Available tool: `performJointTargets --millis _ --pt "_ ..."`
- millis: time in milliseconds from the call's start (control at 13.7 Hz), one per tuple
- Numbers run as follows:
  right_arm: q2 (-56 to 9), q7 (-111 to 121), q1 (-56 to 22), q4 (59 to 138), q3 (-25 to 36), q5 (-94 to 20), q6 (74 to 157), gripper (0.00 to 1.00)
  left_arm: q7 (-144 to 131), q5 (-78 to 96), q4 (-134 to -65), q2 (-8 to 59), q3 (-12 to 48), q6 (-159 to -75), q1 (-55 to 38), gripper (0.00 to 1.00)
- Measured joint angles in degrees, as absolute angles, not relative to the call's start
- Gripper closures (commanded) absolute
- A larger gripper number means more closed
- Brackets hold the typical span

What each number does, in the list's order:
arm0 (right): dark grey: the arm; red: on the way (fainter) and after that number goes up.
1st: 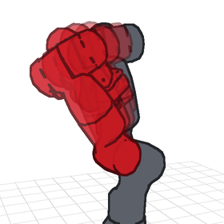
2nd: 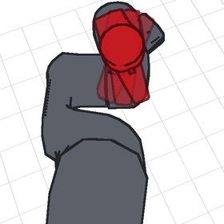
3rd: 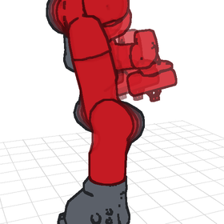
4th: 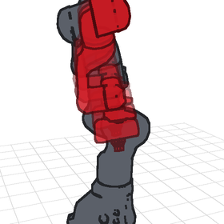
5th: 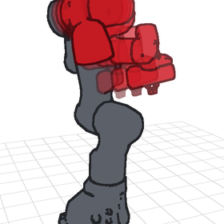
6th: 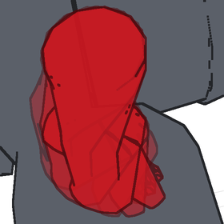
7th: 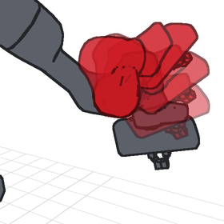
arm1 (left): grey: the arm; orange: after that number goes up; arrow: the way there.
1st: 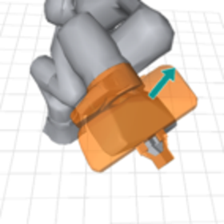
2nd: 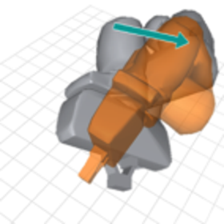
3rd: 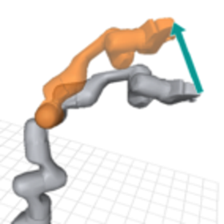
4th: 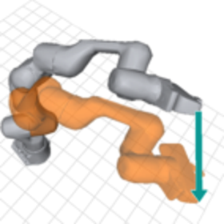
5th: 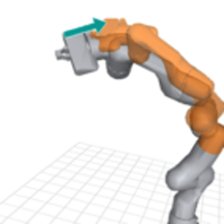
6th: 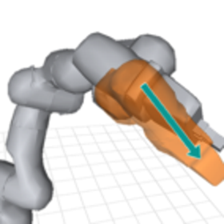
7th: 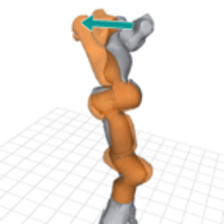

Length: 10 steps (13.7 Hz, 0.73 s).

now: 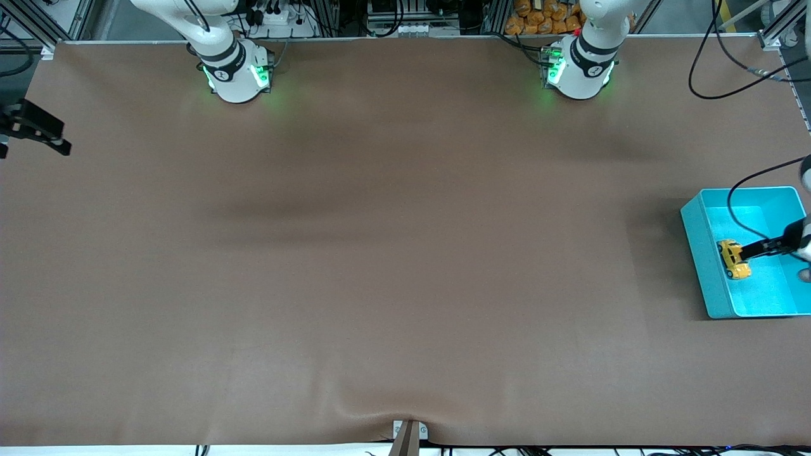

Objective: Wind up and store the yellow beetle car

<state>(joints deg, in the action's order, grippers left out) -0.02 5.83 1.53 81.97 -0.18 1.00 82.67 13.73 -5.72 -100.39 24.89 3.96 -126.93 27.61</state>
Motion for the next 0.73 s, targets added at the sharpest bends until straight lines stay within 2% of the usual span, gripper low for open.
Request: performJointTargets --millis 292,511,730 --pt "-0.12 5.86 1.6 81.87 0.53 1.11 87.31 0.0 11.35 -5.68 -100.6 14.64 10.04 -115.63 27.14 0.0" --pt "-0.28 6.24 2.16 81.72 0.82 1.56 89.84 0.0 6.17 -5.65 -100.94 11.06 14.42 -111.21 26.76 0.0" --pt "-0.78 8.15 4.76 81.72 1.21 1.56 89.83 0.0 1.67 -5.58 -100.97 8.21 15.31 -106.4 21.9 0.0"
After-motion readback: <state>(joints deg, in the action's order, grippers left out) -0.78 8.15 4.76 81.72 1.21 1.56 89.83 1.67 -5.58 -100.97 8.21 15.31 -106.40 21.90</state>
